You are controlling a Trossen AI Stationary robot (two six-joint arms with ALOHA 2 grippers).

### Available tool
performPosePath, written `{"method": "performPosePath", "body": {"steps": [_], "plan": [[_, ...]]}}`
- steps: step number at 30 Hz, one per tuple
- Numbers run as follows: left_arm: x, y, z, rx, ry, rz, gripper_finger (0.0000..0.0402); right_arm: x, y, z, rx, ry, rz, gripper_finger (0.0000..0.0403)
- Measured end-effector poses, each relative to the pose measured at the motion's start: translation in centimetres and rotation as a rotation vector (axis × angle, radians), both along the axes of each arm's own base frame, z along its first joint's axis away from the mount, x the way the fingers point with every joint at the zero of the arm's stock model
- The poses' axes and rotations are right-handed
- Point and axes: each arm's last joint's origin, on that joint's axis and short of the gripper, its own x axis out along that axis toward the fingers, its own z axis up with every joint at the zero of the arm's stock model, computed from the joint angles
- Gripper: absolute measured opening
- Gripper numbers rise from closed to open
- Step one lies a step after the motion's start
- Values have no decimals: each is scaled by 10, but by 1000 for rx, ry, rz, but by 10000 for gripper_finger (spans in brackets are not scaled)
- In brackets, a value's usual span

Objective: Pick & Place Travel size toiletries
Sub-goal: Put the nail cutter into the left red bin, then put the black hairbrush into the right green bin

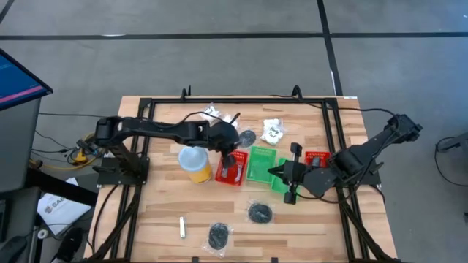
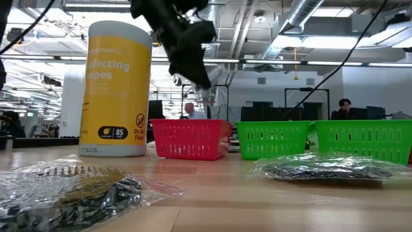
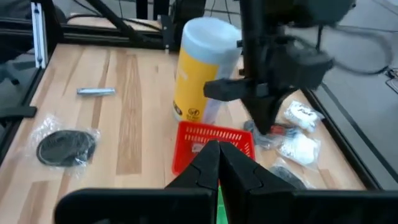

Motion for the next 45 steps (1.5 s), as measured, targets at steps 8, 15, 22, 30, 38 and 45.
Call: {"method": "performPosePath", "body": {"steps": [8, 15, 22, 30, 38, 45], "plan": [[9, 0, -30, -26, 93, -13, 17, 2, 1, -2, -5, 7, -1, 0], [10, 0, -37, -35, 113, -4, 17, 2, 1, -3, -8, 12, -1, 0], [11, -1, -37, -58, 106, -18, 17, 2, 1, -3, -8, 12, -1, 0], [11, -1, -37, -59, 107, -17, 36, 2, 1, -3, -8, 12, -1, 0], [11, -1, -36, -58, 105, -18, 70, 2, 1, -3, -8, 13, -1, 0], [11, -1, -36, -58, 102, -18, 84, 2, 1, -3, -10, 16, -1, 0]]}}
